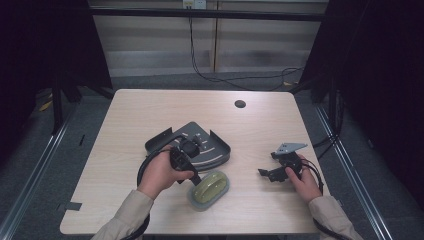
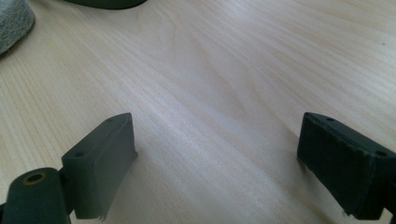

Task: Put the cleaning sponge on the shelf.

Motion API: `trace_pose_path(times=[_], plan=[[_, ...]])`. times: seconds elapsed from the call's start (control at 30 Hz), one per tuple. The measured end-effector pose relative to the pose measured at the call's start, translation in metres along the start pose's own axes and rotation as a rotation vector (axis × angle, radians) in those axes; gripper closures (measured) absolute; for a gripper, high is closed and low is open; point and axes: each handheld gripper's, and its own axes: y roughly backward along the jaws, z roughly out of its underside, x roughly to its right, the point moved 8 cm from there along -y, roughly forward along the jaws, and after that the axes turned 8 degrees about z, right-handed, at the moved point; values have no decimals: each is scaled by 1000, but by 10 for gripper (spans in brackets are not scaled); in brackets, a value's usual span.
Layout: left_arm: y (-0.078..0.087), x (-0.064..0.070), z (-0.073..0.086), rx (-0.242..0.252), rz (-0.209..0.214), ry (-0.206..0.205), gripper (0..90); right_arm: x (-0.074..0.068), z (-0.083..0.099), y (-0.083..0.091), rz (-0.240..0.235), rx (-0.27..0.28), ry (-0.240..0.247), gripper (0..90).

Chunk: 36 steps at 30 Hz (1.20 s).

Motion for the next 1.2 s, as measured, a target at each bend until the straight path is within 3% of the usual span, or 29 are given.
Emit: trace_pose_path(times=[0.57,0.9,1.2], plan=[[-13,10,-21,-35,31,13,336,0,0,0,0,1,-1,109],[-19,18,-24,-63,44,10,364,0,0,0,0,3,1,109],[-27,24,-25,-96,34,-16,460,0,0,0,0,3,1,109]])
